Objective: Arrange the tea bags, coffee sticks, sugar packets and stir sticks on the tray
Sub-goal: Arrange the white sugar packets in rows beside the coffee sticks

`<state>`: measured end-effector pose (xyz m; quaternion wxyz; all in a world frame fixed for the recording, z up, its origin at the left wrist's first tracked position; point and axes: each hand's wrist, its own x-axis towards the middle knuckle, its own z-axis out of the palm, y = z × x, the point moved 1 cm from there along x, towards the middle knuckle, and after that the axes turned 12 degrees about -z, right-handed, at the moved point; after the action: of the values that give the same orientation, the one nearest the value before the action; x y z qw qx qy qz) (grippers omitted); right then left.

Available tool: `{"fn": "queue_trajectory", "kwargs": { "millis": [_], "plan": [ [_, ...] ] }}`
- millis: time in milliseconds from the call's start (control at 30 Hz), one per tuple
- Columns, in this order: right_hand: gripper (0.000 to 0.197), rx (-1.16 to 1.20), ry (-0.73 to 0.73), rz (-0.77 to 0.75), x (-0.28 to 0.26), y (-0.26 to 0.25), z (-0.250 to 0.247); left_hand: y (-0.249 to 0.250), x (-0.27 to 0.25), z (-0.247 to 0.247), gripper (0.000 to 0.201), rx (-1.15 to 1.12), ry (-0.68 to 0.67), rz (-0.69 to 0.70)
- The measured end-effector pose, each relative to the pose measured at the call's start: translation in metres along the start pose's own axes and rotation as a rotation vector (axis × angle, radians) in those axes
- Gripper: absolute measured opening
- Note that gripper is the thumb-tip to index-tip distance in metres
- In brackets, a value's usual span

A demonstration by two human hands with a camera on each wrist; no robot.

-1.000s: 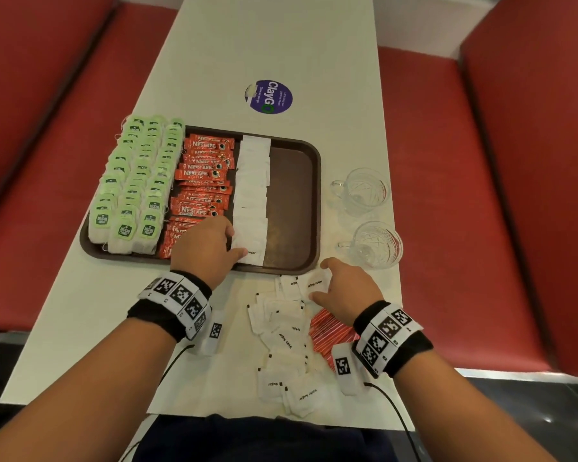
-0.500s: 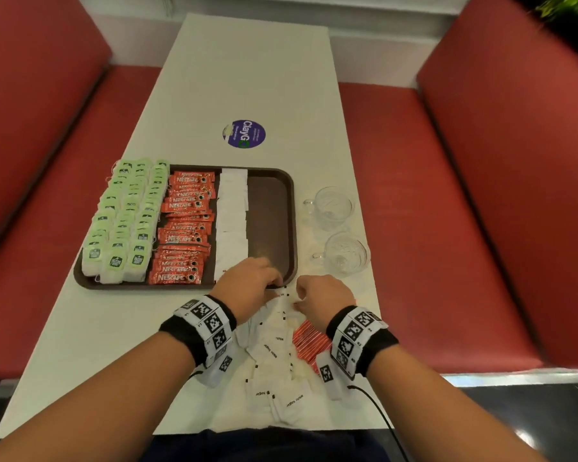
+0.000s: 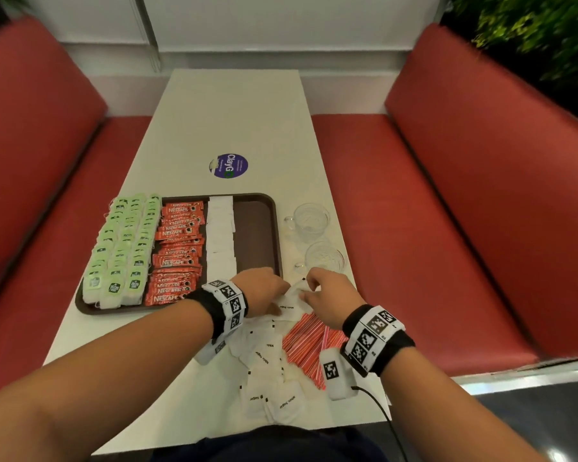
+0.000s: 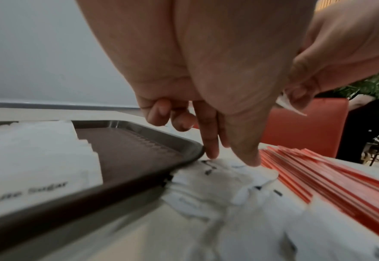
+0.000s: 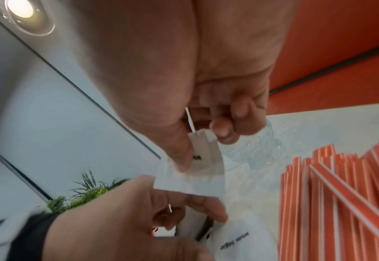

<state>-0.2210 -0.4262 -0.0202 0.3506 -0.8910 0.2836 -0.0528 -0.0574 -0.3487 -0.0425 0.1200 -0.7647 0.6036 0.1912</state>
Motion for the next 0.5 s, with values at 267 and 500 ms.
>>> {"fn": "queue_trajectory", "kwargs": {
  "millis": [267, 500],
  "plan": [
    [0.037, 0.123, 0.015, 0.024, -0.011, 0.013, -0.014, 0.026, 0.003, 0.010, 0.043, 0.110, 0.075, -0.052],
    [0.012, 0.145, 0.047, -0.014, -0.015, 0.013, -0.016, 0.024, -0.009, 0.008, 0.025, 0.015, 0.062, -0.031]
  ]
}}
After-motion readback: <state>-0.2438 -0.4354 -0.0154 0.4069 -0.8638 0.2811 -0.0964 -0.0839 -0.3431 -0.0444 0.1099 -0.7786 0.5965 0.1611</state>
